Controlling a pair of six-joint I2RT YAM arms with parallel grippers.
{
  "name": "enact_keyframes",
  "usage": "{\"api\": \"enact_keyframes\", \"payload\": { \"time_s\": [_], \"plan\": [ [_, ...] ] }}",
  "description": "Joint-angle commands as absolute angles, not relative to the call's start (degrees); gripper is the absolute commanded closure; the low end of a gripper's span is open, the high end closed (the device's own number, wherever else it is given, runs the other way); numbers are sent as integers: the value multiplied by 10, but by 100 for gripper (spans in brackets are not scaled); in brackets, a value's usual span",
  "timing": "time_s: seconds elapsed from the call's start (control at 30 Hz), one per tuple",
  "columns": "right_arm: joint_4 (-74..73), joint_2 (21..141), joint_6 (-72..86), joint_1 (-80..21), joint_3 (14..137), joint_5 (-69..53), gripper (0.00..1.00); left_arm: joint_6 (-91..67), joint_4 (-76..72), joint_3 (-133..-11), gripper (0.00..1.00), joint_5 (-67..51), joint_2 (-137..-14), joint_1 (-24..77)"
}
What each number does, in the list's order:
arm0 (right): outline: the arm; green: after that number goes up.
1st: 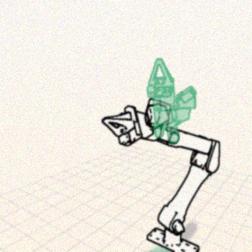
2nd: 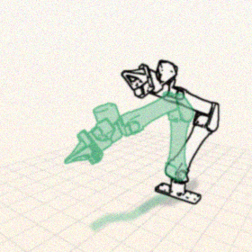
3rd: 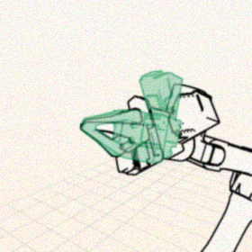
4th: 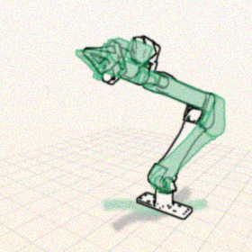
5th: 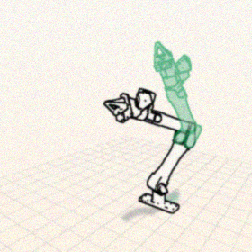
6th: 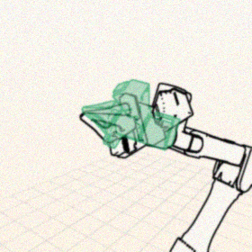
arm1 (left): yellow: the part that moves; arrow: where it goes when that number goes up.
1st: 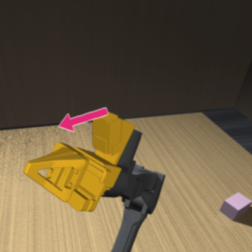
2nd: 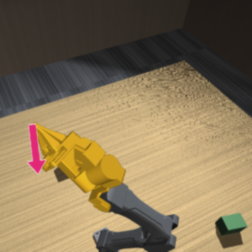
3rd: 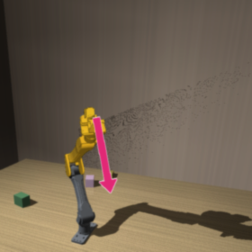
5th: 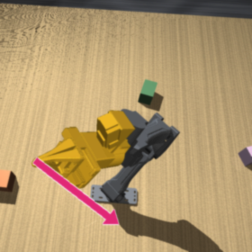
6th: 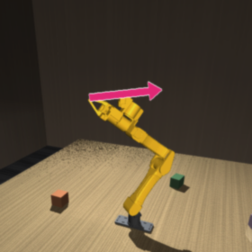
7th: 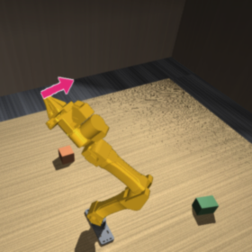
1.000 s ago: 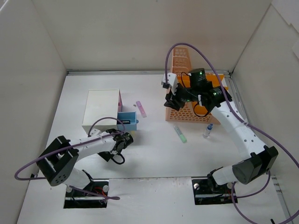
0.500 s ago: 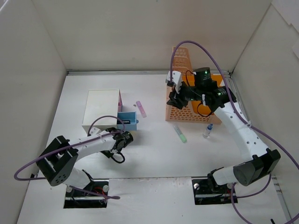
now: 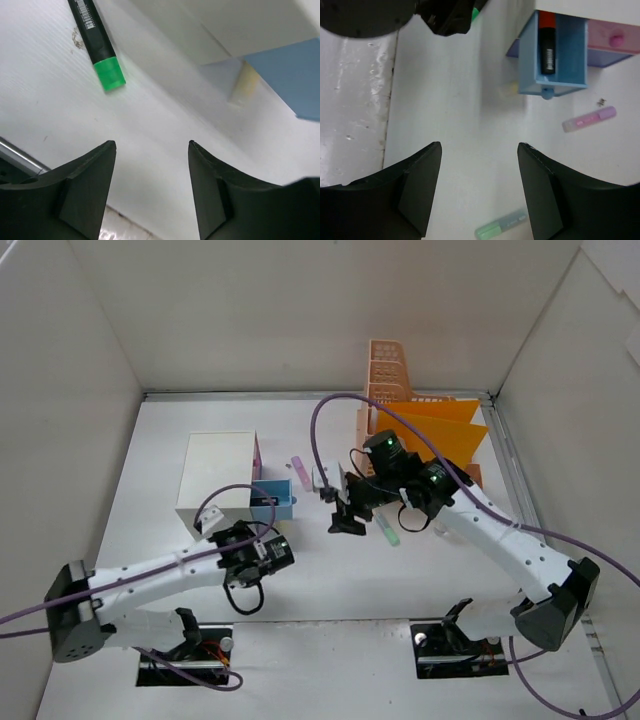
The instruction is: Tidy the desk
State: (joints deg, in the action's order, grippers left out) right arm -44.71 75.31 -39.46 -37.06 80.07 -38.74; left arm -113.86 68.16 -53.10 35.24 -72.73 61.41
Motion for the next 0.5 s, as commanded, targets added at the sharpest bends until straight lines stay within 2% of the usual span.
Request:
{"api": "enact_keyframes", "payload": {
  "time_s": [0.0,0.1,0.13,0.17,0.2,0.23,0.27,0.3,0.4,0.47],
  "plan": [
    [-428,734,-385,-402,801,-403,41,-1295,832,-532,44,369,-618,641],
    [-410,737,-359,-400,794,-403,54,-1273,864,-497,45,360,-500,647],
    [-406,737,-357,-400,789,-400,64,-1255,865,-481,47,366,-471,647],
    [-403,741,-355,-402,785,-393,69,-1214,859,-476,57,379,-408,647],
    [-403,744,-354,-414,777,-391,73,-1174,846,-471,78,391,-376,647],
    [-403,748,-354,-420,773,-392,78,-1133,828,-468,88,405,-346,647],
    [-402,756,-350,-432,766,-392,82,-1093,785,-468,92,435,-290,647],
    [-389,763,-345,-457,754,-384,84,-991,751,-472,95,450,-264,647],
    [-335,794,-309,-522,739,-348,90,-807,646,-499,93,489,-207,647],
    [-302,836,-277,-571,746,-308,84,-733,601,-539,88,508,-201,647]
  ]
}}
